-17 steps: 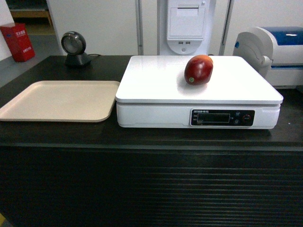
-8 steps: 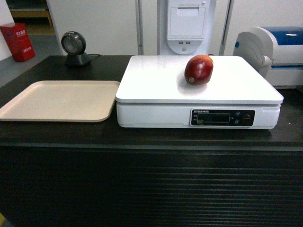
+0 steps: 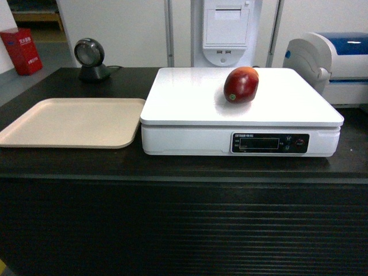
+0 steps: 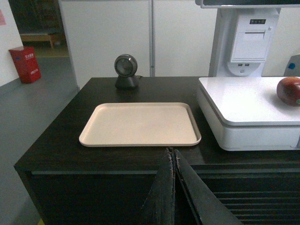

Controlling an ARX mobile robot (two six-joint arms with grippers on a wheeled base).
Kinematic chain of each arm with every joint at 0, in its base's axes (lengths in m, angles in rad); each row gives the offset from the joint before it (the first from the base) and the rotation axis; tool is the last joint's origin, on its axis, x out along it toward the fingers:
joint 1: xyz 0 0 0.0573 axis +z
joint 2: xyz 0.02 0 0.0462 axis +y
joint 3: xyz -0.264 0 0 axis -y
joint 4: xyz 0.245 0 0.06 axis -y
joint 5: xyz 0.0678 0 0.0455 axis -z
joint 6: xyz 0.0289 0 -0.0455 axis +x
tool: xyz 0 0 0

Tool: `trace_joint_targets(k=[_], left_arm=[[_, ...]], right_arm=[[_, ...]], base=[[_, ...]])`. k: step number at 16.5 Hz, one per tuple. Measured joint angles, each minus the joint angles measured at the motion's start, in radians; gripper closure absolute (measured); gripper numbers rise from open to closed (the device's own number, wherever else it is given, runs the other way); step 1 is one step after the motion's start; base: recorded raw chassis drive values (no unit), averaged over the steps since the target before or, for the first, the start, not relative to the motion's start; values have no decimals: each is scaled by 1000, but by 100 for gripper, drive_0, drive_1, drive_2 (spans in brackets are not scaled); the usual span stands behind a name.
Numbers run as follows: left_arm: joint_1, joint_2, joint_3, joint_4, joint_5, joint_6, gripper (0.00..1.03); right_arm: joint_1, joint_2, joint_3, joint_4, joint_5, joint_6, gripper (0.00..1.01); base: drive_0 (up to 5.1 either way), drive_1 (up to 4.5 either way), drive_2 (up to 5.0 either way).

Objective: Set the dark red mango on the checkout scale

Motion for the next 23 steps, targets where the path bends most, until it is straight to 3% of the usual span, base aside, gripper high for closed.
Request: trace_joint_targets(k=[2,3,9,10,14,19,23], left_arm=[[0,-47,2,-57,-1,0,101],[0,-153,0,-203,2,0,101],[0,-182,0,-193,0,0,101],[0,-182,0,-193,0,0,96],[0,-182,0,-193,0,0,62],[0,-182,0,-193,0,0,4],[0,-182,0,-193,0,1,5]], right_arm=[[0,0,0,0,0,0,3],[0,0,0,0,0,0,3],[0,0,0,0,0,0,3],[0,0,0,0,0,0,3],[0,0,0,0,0,0,3],[0,0,0,0,0,0,3],[0,0,0,0,0,0,3]], base=[[0,0,0],[0,0,0],[0,0,0],[0,0,0],[0,0,0],[0,0,0],[0,0,0]])
